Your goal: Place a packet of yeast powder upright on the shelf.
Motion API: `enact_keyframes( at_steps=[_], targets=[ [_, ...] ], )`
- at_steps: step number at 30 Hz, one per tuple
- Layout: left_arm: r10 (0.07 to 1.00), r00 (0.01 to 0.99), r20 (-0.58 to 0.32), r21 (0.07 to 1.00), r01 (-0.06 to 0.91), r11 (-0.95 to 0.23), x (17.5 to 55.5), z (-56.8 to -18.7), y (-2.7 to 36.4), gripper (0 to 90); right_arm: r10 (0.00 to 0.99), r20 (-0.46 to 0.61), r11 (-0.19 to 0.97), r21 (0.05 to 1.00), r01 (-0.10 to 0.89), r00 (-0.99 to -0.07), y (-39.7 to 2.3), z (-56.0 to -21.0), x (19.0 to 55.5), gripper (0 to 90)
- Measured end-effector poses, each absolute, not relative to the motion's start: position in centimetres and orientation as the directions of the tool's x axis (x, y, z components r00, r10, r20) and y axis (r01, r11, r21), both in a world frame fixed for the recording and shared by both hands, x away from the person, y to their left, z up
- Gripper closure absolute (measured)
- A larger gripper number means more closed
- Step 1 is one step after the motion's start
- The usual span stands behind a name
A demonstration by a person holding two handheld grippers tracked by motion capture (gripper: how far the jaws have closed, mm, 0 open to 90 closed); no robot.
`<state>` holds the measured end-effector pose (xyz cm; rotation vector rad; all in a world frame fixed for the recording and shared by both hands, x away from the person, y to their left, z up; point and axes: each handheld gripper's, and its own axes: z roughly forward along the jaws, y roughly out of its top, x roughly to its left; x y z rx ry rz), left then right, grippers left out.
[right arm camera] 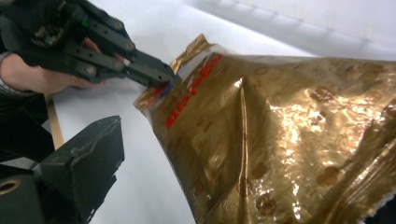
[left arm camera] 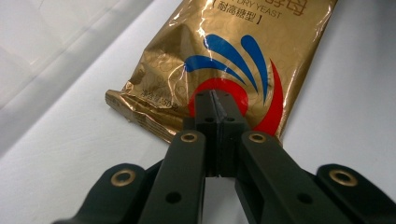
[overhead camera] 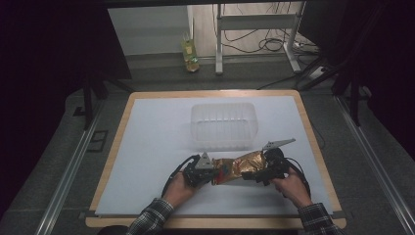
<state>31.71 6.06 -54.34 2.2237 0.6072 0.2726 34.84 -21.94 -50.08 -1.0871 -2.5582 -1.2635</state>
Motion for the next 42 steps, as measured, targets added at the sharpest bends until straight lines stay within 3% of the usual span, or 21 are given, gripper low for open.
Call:
enact_keyframes(
  at_steps=[5,11,14,15,16,17,19,26,28,37,42],
  targets=[
    [0.506,0.862,0.001,0.752,0.333,-0.569,31.7,-54.3,6.1,89.7,0.570,0.360,0.419,0.646,0.638,-0.739,-21.3,-49.6,35.1,4.9],
    [0.507,0.862,-0.003,0.752,0.336,-0.566,31.7,-54.3,6.1,89.7,0.573,0.425,0.401,0.601,0.692,-0.701,-20.6,-49.2,35.7,5.0],
    [0.508,0.861,-0.001,0.752,0.335,-0.567,31.7,-54.3,6.0,89.7,0.590,0.411,0.407,0.592,0.695,-0.695,-20.3,-48.9,35.8,11.8],
    [0.508,0.861,0.000,0.752,0.335,-0.567,31.7,-54.3,6.0,89.7,0.612,0.403,0.397,0.588,0.705,-0.681,-20.2,-48.6,35.8,20.6],
    [0.508,0.861,0.000,0.752,0.335,-0.568,31.7,-54.3,6.0,89.7,0.612,0.403,0.397,0.588,0.705,-0.681,-20.2,-48.6,35.8,20.6],
    [0.509,0.861,0.002,0.753,0.334,-0.568,31.6,-54.3,6.0,89.7,0.624,0.410,0.377,0.588,0.716,-0.665,-20.3,-48.4,35.9,30.5],
    [0.509,0.860,0.005,0.753,0.332,-0.568,31.6,-54.3,6.0,89.6,0.626,0.437,0.350,0.583,0.733,-0.646,-20.4,-48.1,36.1,38.7],
    [0.516,0.856,0.001,0.761,0.334,-0.556,31.5,-54.4,5.9,89.5,0.627,0.487,0.311,0.559,0.768,-0.608,-20.5,-47.7,36.5,57.0],
    [0.515,0.857,0.012,0.756,0.329,-0.565,31.5,-54.3,6.0,88.3,0.630,0.542,0.263,0.524,0.810,-0.556,-20.7,-47.5,36.6,64.0],
    [0.526,0.851,0.001,0.761,0.341,-0.552,31.5,-54.2,6.3,80.3,0.632,0.550,0.254,0.520,0.816,-0.547,-20.5,-46.9,36.5,67.1],
    [0.519,0.855,-0.014,0.770,0.340,-0.539,31.3,-54.0,6.8,70.1,0.630,0.530,0.270,0.536,0.800,-0.568,-20.4,-46.0,36.4,67.3]
  ],
)
